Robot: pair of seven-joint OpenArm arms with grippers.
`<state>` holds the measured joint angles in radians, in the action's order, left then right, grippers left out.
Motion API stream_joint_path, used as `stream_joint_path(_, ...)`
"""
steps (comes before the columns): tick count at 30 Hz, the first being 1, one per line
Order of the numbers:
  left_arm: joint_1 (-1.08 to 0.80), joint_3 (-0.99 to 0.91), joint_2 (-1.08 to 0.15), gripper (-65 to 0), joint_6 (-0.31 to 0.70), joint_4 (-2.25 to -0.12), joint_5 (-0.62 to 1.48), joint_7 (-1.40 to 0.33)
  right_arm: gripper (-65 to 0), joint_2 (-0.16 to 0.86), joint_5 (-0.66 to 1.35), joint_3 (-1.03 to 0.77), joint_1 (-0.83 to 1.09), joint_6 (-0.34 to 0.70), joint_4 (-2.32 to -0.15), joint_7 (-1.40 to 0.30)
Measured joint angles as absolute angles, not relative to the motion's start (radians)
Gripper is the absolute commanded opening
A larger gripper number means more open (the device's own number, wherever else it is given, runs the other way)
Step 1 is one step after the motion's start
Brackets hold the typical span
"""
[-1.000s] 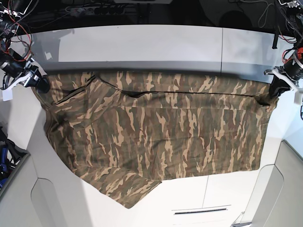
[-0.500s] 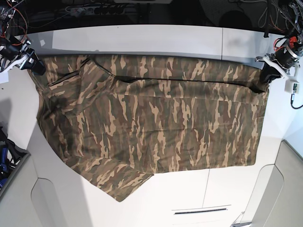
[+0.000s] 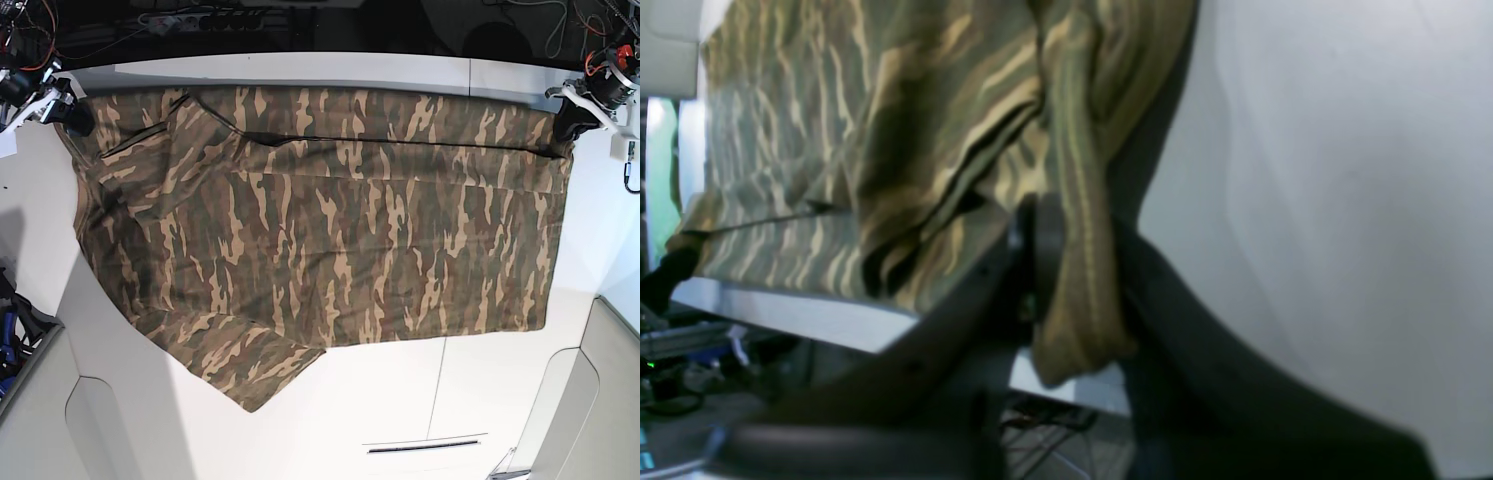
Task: Fold the T-shirt properly
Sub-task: 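Pull the shirt further toward the robot, then open both grippers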
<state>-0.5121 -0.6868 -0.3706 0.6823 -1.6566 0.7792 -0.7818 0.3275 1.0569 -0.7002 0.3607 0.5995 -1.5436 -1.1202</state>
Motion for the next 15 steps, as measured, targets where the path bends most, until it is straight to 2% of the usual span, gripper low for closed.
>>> stream_joint_path(15, -0.556, -0.699, -0.362, -64.8, 0.683, -1.657, 0.798, -0.783, -65.0, 0.330, 0.993, -0.700, 0.377, 0.600, -1.576, -1.119)
